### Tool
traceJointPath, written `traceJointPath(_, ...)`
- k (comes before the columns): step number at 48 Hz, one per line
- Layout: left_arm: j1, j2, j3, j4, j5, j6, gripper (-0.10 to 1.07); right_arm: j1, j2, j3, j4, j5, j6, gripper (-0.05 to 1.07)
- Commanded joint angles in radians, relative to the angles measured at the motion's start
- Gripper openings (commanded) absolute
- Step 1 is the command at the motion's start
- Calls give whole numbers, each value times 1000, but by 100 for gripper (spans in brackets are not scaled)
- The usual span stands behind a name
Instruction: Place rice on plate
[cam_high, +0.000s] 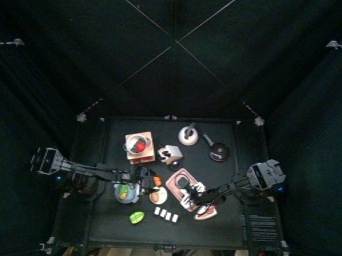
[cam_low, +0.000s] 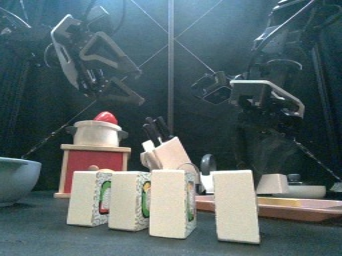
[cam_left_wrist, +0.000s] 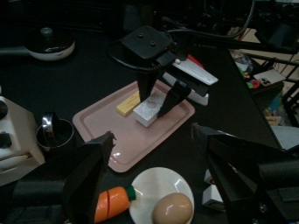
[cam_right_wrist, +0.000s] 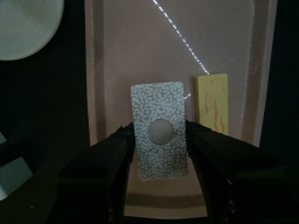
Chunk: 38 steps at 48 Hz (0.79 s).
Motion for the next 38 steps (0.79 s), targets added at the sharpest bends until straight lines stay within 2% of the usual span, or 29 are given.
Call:
traceJointPath(1,3,-11,-9,-2,-9,2,102,-8,-18,-8,-3,-3,2,87)
traceJointPath(7,3,-9,-9,0,-9,2,102,-9,-18,-11,-6,-3,0,92)
traceJointPath(25,5,-9,-8,-2,-9,2,102,-9,-29,-11,-5,-3,-9,92)
traceJointPath(38,3,-11,-6,-2,-9,2,102,-9,-121,32,-31,-3,-11,92)
